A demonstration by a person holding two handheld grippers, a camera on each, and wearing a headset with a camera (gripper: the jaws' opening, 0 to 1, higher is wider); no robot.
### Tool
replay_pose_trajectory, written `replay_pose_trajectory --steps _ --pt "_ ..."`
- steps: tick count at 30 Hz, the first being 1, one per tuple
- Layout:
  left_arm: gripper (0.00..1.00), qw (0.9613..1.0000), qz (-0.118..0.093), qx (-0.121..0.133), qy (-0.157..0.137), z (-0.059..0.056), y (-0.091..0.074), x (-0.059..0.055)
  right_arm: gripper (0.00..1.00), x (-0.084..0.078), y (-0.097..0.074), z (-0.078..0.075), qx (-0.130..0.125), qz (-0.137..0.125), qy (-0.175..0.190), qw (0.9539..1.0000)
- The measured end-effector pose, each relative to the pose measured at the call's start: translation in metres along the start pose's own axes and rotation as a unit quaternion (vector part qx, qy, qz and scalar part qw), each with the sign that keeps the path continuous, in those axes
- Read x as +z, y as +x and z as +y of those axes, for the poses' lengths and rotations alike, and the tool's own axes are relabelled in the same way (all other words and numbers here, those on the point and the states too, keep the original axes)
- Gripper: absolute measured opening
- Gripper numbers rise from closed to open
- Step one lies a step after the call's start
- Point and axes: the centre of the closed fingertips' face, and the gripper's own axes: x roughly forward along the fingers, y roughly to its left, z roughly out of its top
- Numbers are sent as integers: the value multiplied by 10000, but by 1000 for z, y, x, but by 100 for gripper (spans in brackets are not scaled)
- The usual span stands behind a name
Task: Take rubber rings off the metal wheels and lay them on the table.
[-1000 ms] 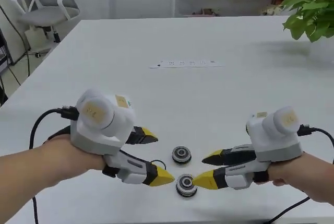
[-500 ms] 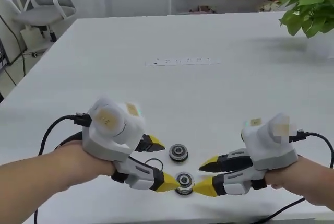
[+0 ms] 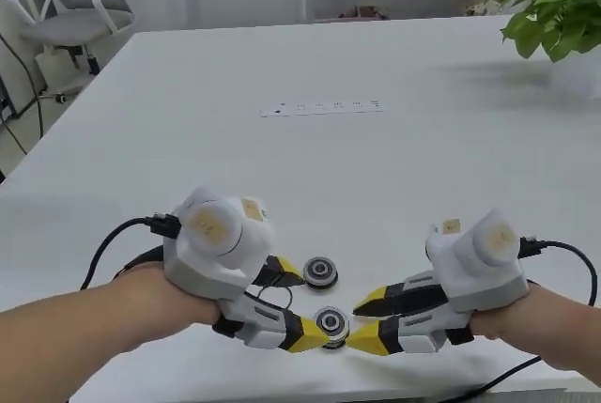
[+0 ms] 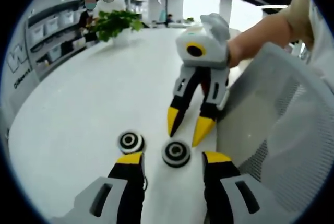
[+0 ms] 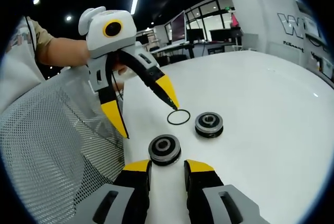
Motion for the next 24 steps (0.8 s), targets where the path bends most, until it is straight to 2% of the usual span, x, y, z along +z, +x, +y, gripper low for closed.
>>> replay_pose_trajectory --steps 4,14,24 --pt "42 10000 -17 -23 -41 -1 3 0 23 -3 4 1 15 77 -110 9999" --pt "33 9999 22 -97 -103 -4 14 -3 15 -1 6 -1 -29 37 -219 9997" --pt "24 9999 30 -113 -92 -6 20 -3 14 -2 6 -2 -74 30 -269 9996"
